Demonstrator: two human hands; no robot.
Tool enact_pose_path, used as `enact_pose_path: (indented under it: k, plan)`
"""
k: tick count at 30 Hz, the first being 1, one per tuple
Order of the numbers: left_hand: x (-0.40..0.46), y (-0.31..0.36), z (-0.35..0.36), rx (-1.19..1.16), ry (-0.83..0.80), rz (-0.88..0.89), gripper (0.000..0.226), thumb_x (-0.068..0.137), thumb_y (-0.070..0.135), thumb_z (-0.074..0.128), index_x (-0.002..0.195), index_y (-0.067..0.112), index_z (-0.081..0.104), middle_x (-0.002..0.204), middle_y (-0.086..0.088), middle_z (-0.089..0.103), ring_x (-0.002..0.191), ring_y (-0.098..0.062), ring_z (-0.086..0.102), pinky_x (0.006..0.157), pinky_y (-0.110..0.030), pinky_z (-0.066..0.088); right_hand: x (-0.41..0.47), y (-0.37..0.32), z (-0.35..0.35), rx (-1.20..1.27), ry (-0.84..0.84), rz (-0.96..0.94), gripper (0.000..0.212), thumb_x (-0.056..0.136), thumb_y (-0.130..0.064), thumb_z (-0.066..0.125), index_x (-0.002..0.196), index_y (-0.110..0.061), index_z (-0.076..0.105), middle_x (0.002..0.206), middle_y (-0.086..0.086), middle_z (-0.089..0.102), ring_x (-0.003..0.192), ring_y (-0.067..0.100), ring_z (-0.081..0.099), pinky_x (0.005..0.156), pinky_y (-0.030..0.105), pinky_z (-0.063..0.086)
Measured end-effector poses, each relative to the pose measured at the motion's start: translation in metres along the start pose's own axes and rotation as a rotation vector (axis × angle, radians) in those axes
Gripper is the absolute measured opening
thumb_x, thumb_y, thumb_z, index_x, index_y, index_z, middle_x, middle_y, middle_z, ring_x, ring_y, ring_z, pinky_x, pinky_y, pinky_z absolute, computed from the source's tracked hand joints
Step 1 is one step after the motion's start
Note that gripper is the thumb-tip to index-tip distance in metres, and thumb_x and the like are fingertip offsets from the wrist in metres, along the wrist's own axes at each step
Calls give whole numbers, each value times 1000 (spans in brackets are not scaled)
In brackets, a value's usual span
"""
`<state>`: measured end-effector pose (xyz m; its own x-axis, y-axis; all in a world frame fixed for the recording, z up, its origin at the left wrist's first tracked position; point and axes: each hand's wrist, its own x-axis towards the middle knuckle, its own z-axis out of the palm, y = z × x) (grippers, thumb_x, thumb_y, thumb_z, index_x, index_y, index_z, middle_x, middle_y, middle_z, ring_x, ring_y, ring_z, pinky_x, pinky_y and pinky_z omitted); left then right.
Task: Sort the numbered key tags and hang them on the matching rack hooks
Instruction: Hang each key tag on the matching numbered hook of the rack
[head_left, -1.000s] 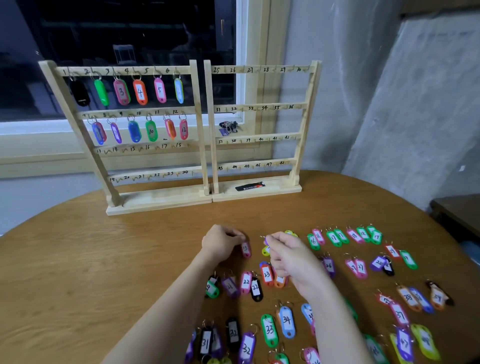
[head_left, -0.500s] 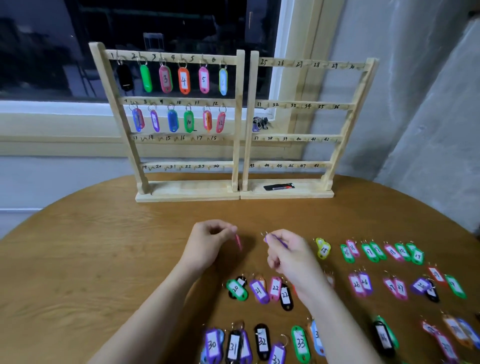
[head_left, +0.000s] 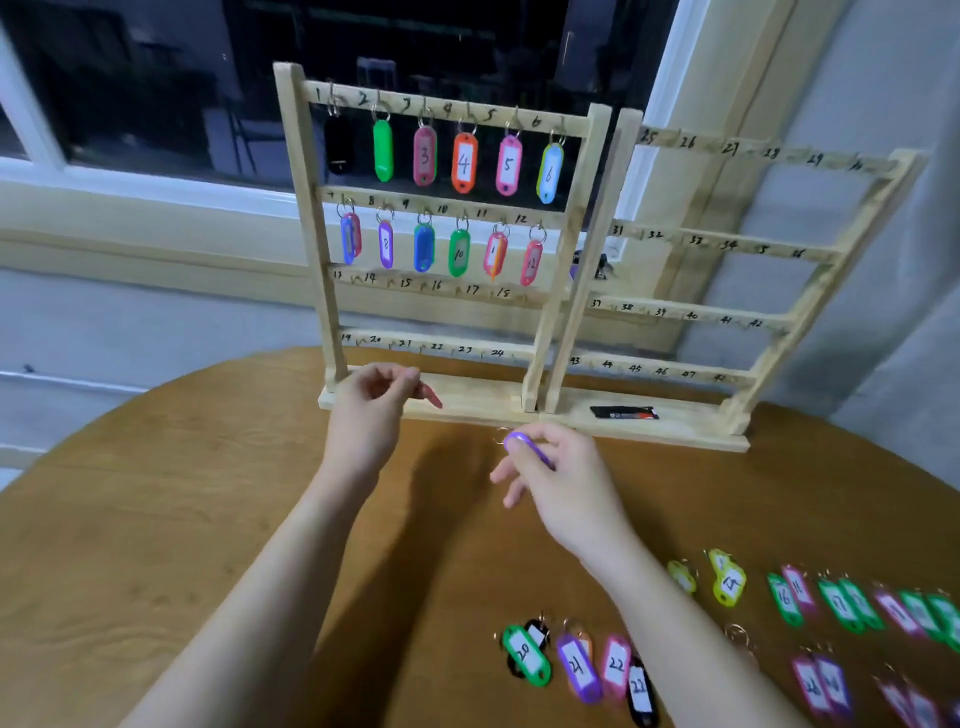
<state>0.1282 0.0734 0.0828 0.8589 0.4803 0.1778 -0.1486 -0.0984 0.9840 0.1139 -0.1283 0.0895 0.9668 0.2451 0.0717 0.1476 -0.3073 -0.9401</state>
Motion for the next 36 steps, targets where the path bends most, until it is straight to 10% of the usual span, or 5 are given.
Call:
enact_pose_path:
  k: [13, 36]
  plan:
    - [79, 25, -24, -3, 292, 173, 28, 98, 21, 62, 77, 5, 71, 66, -6, 69, 61, -3, 54, 63, -20, 43, 69, -22, 45, -10, -59, -231, 18, 104, -17, 54, 88, -22, 62, 74, 2, 72, 52, 22, 62, 61, 34, 52]
    - [108, 18, -40, -10, 168, 101, 27, 101, 16, 59, 80, 14, 75, 71, 0, 75, 54, -4, 52, 54, -16, 43, 137, -62, 101, 99, -35, -305, 14, 104, -21, 54, 94, -20, 63, 73, 0, 71, 48, 19, 61, 57, 36, 53]
